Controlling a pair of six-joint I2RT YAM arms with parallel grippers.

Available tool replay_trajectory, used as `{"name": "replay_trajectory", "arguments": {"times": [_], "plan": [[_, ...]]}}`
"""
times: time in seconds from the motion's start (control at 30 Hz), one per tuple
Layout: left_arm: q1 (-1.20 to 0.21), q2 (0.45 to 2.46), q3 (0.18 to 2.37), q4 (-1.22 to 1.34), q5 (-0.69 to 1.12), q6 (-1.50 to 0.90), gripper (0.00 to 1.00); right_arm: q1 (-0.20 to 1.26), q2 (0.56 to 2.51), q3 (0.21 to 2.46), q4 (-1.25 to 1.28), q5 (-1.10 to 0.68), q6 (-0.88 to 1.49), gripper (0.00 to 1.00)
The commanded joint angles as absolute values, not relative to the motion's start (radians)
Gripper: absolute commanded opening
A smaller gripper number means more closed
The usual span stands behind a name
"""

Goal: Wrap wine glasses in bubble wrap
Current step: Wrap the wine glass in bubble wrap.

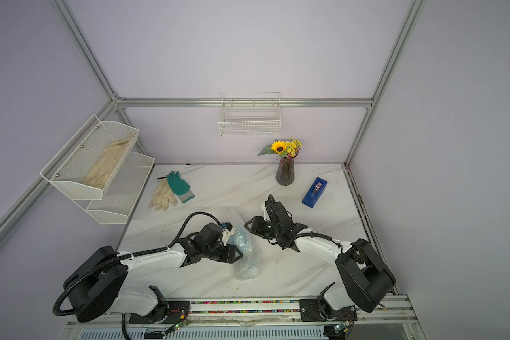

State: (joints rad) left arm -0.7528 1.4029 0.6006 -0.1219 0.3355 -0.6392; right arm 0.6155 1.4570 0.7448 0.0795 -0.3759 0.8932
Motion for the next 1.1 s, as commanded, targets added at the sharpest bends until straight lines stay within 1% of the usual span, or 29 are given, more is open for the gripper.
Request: {"name": "replay_trajectory", "arguments": {"times": [0.0, 0.03, 0.1, 0.17, 0.3, 0.43, 0.63, 0.7, 0.77, 0.93, 1.07], "plan": [[-0.750, 1.405, 0.679, -0.152, 0.367, -0.553, 0.51, 0.611, 1.518, 0.807, 0.046, -0.399, 0.802, 0.49], [-0.750, 1.440, 0.682, -0.153, 0.364, -0.543, 0.51, 0.610, 1.537, 0.827, 0.013, -0.389, 0.758, 0.51], [-0.748, 1.447, 0.696, -0.156, 0.363, -0.516, 0.52, 0.608, 1.555, 0.852, -0.018, -0.387, 0.738, 0.53], [-0.747, 1.465, 0.725, -0.158, 0.379, -0.485, 0.52, 0.604, 1.534, 0.861, -0.051, -0.343, 0.725, 0.60], [-0.748, 1.528, 0.802, -0.180, 0.418, -0.412, 0.52, 0.569, 1.488, 0.838, -0.056, -0.331, 0.690, 0.66], [-0.759, 1.593, 0.888, -0.224, 0.446, -0.341, 0.51, 0.520, 1.461, 0.815, -0.094, -0.332, 0.680, 0.67], [-0.785, 1.679, 1.018, -0.319, 0.446, -0.239, 0.52, 0.503, 1.376, 0.718, -0.103, -0.300, 0.716, 0.69], [-0.791, 1.694, 1.041, -0.340, 0.453, -0.218, 0.53, 0.503, 1.376, 0.693, -0.105, -0.288, 0.719, 0.70], [-0.797, 1.702, 1.053, -0.360, 0.448, -0.178, 0.57, 0.504, 1.348, 0.682, -0.108, -0.280, 0.718, 0.71], [-0.798, 1.684, 1.049, -0.369, 0.427, -0.161, 0.65, 0.503, 1.365, 0.685, -0.141, -0.242, 0.683, 0.72], [-0.797, 1.655, 1.040, -0.370, 0.415, -0.175, 0.78, 0.503, 1.415, 0.695, -0.154, -0.231, 0.673, 0.72]]}}
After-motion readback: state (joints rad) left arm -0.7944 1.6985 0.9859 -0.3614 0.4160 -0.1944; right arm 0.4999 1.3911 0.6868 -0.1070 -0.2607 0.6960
